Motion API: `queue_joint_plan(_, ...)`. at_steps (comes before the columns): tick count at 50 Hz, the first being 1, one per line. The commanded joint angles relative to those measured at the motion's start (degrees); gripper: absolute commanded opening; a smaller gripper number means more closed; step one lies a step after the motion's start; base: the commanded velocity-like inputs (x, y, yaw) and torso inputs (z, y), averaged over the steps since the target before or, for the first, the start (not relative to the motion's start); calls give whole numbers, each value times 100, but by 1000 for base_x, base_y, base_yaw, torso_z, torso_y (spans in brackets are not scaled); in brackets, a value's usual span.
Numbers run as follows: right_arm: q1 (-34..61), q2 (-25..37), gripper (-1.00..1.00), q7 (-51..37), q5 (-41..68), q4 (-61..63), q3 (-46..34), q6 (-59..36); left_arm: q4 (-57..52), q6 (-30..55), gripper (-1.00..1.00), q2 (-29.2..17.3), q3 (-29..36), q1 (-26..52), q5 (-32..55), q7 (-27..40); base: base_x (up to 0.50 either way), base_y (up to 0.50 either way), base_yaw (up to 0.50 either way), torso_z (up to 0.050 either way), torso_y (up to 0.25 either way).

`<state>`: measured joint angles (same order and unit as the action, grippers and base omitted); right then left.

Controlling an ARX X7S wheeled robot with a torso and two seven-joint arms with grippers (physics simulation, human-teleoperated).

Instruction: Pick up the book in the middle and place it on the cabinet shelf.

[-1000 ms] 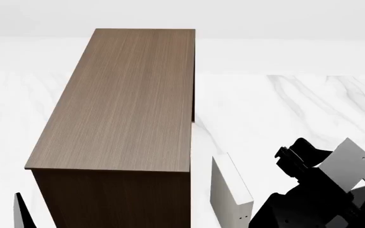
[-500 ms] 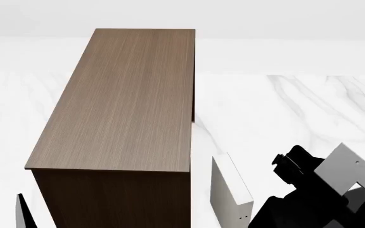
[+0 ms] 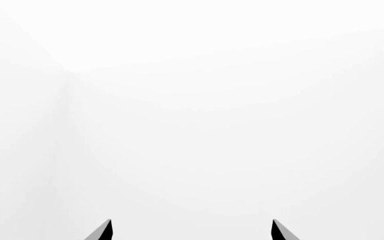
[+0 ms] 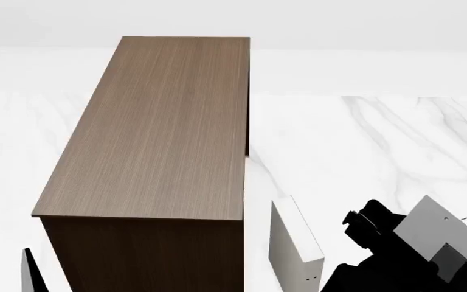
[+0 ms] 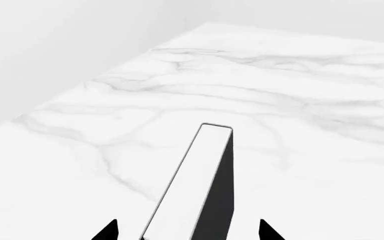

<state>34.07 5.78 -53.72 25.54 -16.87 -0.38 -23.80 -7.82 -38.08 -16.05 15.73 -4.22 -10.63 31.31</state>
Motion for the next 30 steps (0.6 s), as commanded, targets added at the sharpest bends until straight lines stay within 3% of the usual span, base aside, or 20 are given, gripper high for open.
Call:
queue_joint_plan(1,-116,-86,100,143,-104,-91,-26,104,10,-30,100,79,-109,-3,-81,-81,0,0,0,0,0)
queue_joint_plan(30,-37,-33,100,368,-137,-711,-307,602,32,-25,100,26,-43,25,-81,-2,0,0,0,0,0)
